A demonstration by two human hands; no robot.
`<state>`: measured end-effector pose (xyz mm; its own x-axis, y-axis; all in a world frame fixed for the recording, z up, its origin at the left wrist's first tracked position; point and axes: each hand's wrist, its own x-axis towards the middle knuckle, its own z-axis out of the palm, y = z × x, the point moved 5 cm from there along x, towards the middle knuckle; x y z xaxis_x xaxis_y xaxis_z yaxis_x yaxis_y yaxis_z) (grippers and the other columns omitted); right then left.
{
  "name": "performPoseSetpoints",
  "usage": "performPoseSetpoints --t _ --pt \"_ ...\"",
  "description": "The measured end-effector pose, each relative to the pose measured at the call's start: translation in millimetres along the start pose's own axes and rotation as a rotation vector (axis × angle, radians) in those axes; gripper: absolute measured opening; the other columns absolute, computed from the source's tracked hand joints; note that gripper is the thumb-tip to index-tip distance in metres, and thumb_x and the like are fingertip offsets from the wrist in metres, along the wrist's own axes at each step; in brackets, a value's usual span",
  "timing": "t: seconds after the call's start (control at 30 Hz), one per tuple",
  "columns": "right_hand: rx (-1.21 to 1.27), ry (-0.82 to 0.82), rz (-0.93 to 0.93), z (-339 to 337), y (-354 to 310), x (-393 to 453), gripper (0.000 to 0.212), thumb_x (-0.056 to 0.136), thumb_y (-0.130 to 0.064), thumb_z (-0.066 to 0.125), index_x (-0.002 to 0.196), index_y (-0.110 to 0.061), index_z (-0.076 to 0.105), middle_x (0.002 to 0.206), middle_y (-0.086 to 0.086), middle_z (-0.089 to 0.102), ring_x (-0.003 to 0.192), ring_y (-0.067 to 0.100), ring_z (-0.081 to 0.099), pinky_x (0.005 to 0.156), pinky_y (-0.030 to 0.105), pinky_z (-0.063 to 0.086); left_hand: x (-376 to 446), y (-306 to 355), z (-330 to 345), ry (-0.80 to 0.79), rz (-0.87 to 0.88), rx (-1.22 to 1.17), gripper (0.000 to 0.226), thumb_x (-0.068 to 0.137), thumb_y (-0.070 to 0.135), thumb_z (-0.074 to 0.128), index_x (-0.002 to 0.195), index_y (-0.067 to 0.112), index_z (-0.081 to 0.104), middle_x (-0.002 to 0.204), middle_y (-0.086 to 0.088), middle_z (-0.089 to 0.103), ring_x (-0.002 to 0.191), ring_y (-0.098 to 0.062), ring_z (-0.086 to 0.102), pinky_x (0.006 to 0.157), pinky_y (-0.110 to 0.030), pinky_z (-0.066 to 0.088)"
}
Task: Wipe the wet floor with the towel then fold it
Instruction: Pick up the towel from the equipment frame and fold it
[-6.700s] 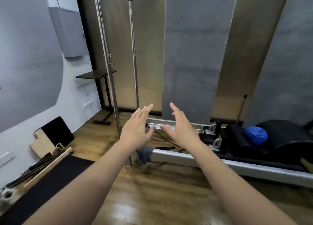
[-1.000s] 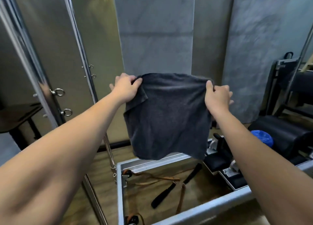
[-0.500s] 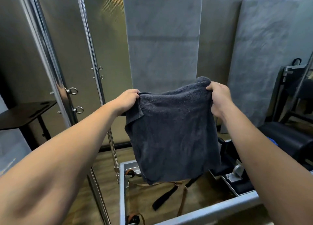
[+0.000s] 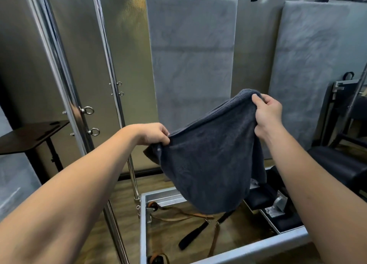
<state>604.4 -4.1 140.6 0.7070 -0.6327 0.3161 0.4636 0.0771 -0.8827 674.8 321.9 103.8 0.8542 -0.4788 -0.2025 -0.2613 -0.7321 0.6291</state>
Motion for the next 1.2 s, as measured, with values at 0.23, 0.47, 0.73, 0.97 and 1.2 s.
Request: performPoseSetpoints --t 0.23,0.47,0.73,0.97,1.2 --pt "-0.118 0.029 0.038 -12.2 -8.5 3.8 0.017 0.097 -0.018 0.060 0.081 -0.018 0.065 0.081 0.003 0.065 0.075 0.017 0.059 0.065 0.029 0.051 11.1 -15.7 3.4 0.096 -0.097 0.057 0.020 0.091 0.008 0.056 0.104 0.009 0.071 0.085 -0.006 0.059 0.079 -0.024 0.048 0.075 -0.035 0.042" --pt "-0.159 0.071 0.116 -24.7 1.4 -5.0 0.019 0.098 -0.017 0.058 0.082 -0.020 0.067 0.081 0.000 0.065 0.072 0.013 0.061 0.054 0.024 0.050 10.0 -37.8 19.3 -0.035 -0.190 -0.021 0.023 0.096 -0.001 0.050 0.107 0.008 0.068 0.099 -0.011 0.064 0.095 -0.025 0.059 0.086 -0.041 0.052" --pt "-0.206 0.099 0.164 -44.4 9.6 -3.9 0.014 0.096 -0.020 0.059 0.086 -0.016 0.067 0.089 0.002 0.066 0.086 0.021 0.062 0.079 0.038 0.055 4.4 -49.0 15.2 -0.010 -0.197 -0.128 0.026 0.104 0.031 0.050 0.094 0.010 0.064 0.075 -0.006 0.070 0.065 -0.020 0.068 0.065 -0.035 0.057" --pt "-0.258 0.103 0.247 -55.8 22.5 -8.6 0.013 0.089 -0.020 0.061 0.078 -0.021 0.067 0.095 0.002 0.065 0.092 0.023 0.059 0.075 0.035 0.049 2.1 -54.1 -4.5 0.070 -0.107 -0.292 0.010 0.095 0.007 0.062 0.091 0.012 0.070 0.079 -0.002 0.063 0.072 -0.014 0.057 0.086 -0.045 0.057" --pt "-0.291 0.114 0.361 -55.0 37.7 -14.3 0.011 0.081 -0.026 0.076 0.086 -0.019 0.070 0.099 0.006 0.069 0.088 0.023 0.062 0.074 0.036 0.052 -5.1 -64.1 -9.0 0.217 -0.183 -0.618 0.024 0.087 0.030 0.072 0.104 0.014 0.066 0.098 -0.004 0.065 0.090 -0.023 0.061 0.087 -0.044 0.046"
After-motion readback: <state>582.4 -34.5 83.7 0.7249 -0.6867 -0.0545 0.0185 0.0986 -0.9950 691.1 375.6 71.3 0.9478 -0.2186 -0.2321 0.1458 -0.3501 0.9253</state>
